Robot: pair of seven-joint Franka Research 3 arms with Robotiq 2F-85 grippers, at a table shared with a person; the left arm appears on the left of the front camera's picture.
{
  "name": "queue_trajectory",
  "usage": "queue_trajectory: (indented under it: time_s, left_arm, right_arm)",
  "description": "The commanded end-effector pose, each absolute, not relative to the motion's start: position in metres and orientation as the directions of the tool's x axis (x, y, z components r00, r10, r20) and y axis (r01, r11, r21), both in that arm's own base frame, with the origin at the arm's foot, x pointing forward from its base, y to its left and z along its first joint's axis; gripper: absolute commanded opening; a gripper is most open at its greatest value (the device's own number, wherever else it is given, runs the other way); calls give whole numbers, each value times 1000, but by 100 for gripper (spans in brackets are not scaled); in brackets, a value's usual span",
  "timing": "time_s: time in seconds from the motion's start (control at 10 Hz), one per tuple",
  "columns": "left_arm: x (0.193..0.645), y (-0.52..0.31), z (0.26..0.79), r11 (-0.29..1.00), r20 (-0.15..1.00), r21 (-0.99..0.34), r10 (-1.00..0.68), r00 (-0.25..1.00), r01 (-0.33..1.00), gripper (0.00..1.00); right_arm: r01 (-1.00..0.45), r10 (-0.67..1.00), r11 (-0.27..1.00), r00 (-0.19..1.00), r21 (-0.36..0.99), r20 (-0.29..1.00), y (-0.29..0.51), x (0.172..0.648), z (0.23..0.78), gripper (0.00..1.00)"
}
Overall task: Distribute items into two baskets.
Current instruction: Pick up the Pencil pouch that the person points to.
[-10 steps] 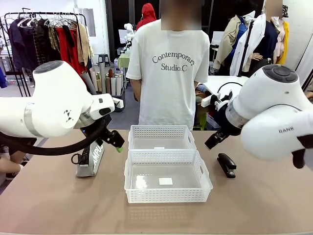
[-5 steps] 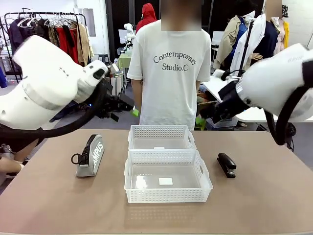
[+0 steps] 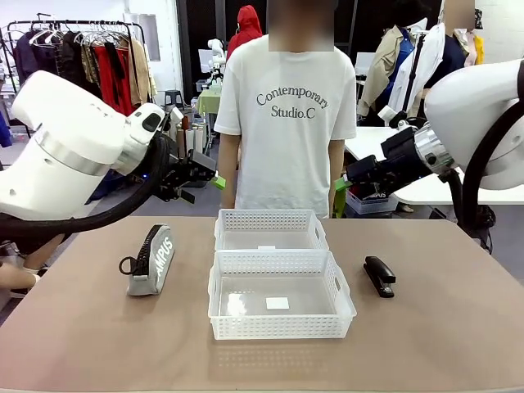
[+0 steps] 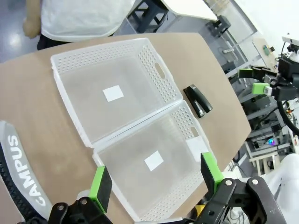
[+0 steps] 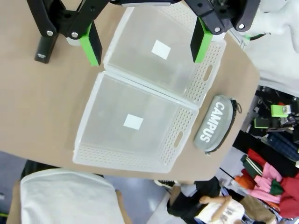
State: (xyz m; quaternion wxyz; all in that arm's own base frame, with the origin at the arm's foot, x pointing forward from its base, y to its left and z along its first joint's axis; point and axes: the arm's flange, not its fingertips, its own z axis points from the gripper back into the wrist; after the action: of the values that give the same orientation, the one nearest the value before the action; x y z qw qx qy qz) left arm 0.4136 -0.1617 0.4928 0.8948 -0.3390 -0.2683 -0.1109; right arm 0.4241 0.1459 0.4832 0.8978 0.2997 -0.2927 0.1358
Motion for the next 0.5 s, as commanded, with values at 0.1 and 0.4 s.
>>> queue_trajectory:
  time_s: [0.1, 0.4]
  left_arm:
    - [414, -162, 493, 746, 555, -547, -17, 831, 380, 100]
    - [436, -156, 500, 686, 301, -708, 78, 950, 168, 100]
  right_arm:
    - [-419, 68, 783, 792, 459, 607, 146, 424, 483, 100]
    - [-365, 23, 544, 906, 755, 422, 144, 449, 497, 100]
